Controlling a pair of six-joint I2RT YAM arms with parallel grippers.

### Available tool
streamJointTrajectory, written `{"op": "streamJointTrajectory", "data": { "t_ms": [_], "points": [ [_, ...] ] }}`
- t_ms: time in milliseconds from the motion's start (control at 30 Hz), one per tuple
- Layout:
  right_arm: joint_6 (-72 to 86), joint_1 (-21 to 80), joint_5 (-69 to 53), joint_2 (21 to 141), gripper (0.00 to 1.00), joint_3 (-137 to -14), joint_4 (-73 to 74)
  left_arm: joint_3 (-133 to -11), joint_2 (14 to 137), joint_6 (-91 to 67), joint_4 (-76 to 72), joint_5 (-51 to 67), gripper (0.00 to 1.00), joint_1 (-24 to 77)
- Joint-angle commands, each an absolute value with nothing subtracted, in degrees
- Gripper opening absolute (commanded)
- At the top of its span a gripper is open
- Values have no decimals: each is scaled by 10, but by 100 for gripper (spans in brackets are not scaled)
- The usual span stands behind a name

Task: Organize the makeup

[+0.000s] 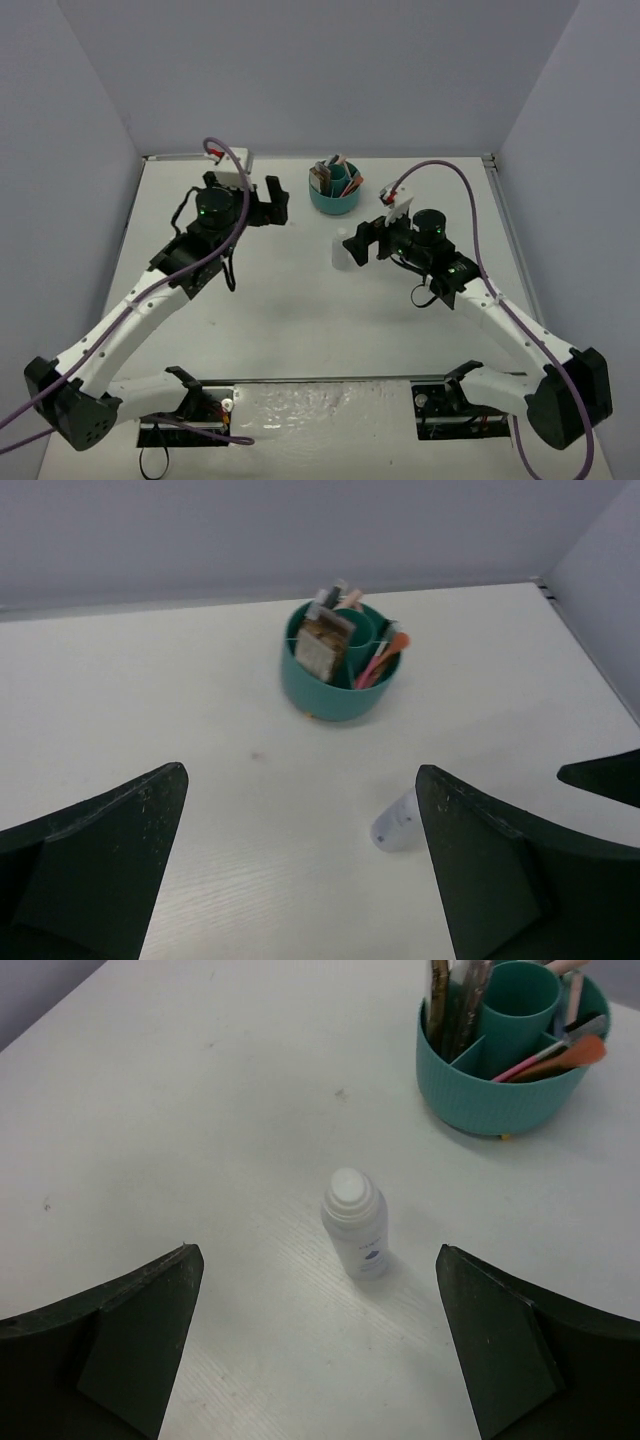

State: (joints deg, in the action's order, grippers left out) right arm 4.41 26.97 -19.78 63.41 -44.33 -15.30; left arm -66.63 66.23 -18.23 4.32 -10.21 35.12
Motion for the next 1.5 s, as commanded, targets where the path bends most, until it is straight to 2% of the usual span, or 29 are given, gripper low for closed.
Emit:
{"op": "streamJointTrajectory", "data": {
  "t_ms": [0, 333, 600, 700, 900, 1000, 1167, 1467],
  "points": [
    [10, 297, -169, 717, 100, -473, -248, -658, 582, -188, 204, -100, 97, 280],
    [-6, 324, -134, 848, 97, -495, -318, -624, 501, -135, 327, -80, 97, 186],
    [-16, 338, -103, 893, 79, -499, -352, -579, 484, -111, 315, -68, 97, 145],
    [-17, 342, -93, 897, 65, -494, -352, -565, 479, -114, 308, -60, 97, 134],
    [-16, 345, -68, 888, 16, -486, -357, -550, 471, -126, 300, -21, 97, 107],
    [-19, 344, -66, 884, 1, -508, -322, -549, 469, -123, 301, -24, 97, 106],
    [-44, 341, -39, 863, 0, -579, -266, -545, 467, -121, 303, -30, 97, 106],
    [-77, 275, -20, 929, 0, -846, -133, -543, 465, -112, 305, -24, 97, 104]
  ]
}}
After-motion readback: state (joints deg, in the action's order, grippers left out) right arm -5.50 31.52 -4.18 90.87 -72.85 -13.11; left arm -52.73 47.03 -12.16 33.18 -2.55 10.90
